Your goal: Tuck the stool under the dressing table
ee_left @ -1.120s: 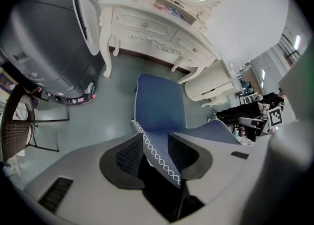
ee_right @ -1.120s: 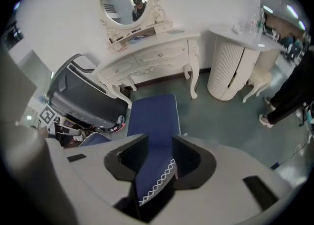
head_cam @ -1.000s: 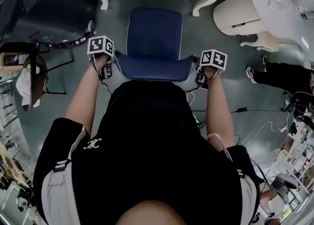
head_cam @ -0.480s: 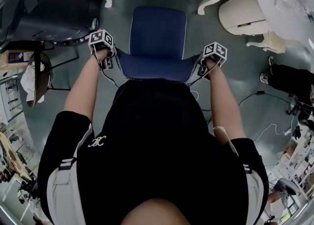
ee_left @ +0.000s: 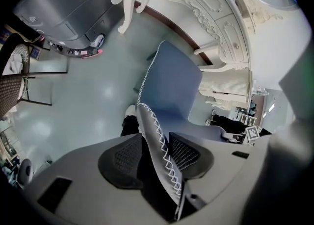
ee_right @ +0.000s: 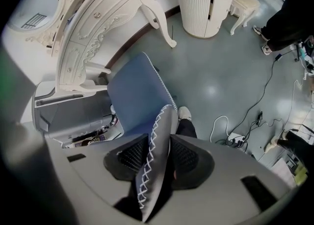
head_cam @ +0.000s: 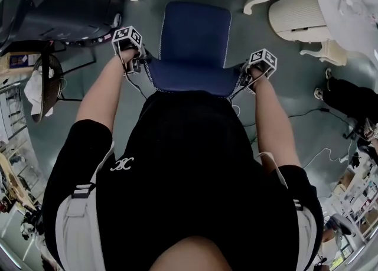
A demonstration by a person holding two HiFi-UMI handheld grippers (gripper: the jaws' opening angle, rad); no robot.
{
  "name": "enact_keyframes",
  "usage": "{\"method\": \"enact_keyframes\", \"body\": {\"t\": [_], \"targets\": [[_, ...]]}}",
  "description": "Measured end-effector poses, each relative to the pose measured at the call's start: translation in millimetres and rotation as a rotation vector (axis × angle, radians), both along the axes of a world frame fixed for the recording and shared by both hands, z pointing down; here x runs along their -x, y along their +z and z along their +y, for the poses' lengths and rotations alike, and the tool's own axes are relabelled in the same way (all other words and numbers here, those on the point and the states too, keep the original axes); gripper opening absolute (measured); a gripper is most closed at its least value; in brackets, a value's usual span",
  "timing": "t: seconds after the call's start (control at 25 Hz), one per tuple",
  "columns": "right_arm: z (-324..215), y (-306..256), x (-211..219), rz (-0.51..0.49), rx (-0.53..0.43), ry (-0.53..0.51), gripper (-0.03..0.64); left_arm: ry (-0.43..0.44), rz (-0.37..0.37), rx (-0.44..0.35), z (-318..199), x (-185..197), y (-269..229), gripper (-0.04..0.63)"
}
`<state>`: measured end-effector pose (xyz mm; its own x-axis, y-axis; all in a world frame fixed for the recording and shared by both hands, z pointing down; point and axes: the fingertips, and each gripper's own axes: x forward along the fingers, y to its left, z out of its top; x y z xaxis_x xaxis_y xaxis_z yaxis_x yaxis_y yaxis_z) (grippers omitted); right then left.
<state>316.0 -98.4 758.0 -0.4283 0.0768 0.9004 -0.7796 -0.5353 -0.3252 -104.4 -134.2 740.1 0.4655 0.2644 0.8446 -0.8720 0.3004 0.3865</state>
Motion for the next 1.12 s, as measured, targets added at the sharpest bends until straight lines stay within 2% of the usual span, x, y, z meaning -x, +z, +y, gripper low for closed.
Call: {"method": "enact_keyframes", "body": {"t": [0.16,0.24,0.44,0.68,1.12], "targets": [[4,2,2,0.004,0.023,0.025,0.138,-0.023,-0.007,0.028,5,-7,10,0.16],[4,2,3,0.002,0.023,0.007,0.12,-0.005,-0.007,0.038,6,-8,13,0.144],[3,1,5,-0.016,0.002,-0.078,0.1,0.045,0.03,0.034,7,-9,12,0.127],[4,0,5,-0.031,-0.01,-0.124,0.098,0.084,0.059,0.056,8,-12,11,0.127],[7,-1,5,-0.029,-0.013,-0.135,0.098,0.102,0.121,0.09,12,-15,13,0.13]]}}
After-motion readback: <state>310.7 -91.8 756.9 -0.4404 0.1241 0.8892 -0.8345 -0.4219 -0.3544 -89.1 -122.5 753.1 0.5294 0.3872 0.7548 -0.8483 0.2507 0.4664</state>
